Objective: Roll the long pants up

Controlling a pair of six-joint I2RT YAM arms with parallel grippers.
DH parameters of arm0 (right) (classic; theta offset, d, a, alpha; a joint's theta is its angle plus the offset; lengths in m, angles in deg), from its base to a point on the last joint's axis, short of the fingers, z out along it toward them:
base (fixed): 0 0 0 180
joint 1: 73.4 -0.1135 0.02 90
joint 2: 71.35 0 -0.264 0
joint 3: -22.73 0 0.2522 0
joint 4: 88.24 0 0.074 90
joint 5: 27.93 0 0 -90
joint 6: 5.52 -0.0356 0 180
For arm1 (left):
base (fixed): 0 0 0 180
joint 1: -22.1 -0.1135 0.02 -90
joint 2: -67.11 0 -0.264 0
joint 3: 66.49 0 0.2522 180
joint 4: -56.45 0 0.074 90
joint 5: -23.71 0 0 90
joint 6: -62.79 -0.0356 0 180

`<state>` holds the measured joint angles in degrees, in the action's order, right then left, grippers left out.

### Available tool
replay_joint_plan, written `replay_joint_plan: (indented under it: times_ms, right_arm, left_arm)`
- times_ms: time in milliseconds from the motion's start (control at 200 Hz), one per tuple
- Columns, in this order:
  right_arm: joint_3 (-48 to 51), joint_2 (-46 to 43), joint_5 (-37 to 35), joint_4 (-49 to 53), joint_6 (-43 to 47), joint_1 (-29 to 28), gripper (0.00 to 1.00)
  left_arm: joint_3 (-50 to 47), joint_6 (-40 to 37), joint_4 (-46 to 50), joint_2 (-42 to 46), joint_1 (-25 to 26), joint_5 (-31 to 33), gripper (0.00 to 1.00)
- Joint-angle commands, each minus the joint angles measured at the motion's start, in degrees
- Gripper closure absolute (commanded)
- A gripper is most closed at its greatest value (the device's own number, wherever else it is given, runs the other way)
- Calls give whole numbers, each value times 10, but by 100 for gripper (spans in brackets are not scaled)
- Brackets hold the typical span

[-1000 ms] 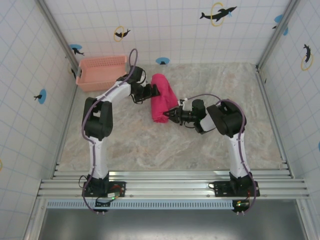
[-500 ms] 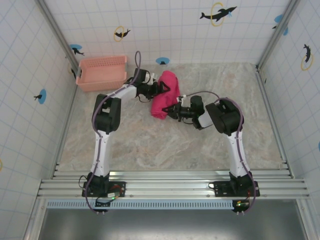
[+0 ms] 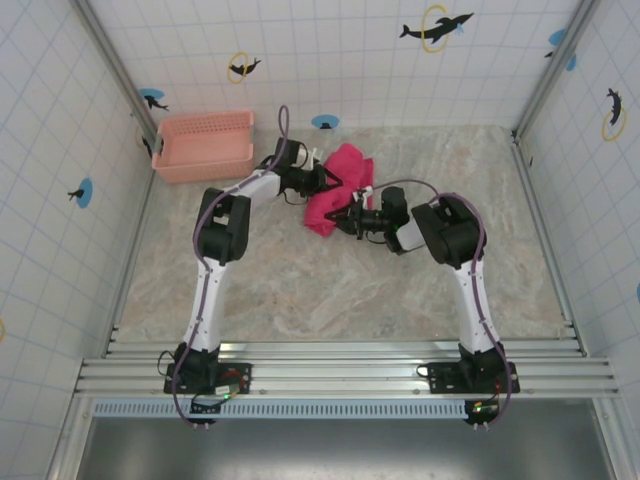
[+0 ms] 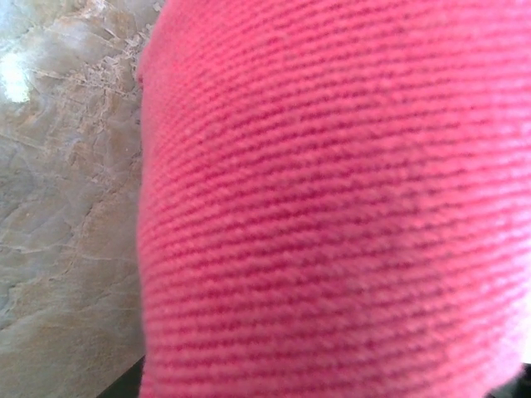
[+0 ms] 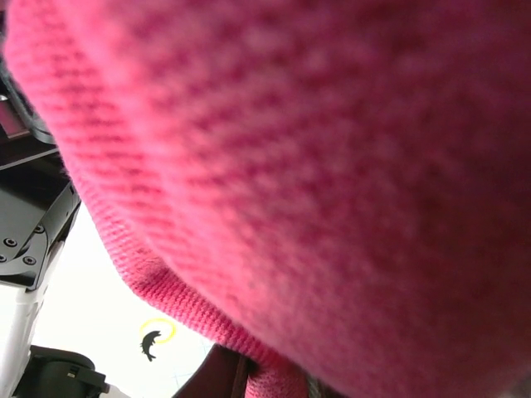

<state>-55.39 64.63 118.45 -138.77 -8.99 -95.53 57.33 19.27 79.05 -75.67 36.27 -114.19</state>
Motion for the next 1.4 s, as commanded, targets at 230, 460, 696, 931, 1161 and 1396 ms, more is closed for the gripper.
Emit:
replay_joint_plan:
  times_ms: [230, 460, 696, 931, 1161, 1396]
  right_arm:
    - [154, -216, -26, 511, 387, 118, 55]
    - [166, -336, -54, 843, 648, 160, 54]
    - [187, -352, -56, 801, 629, 158, 55]
    - [191, -364, -47, 808, 631, 154, 56]
    - [183, -385, -43, 819, 627, 147, 57]
    - [154, -410, -54, 872, 621, 137, 58]
  left_arm:
    - [143, 57, 50, 5, 11, 58, 100]
    - [255, 90, 44, 44, -23, 145, 100]
    - [256, 79, 10, 139, -85, 242, 100]
    - [140, 87, -50, 239, -184, 302, 100]
    - [-38, 102, -152, 304, -283, 341, 100]
    - [-127, 213, -320, 231, -311, 362, 100]
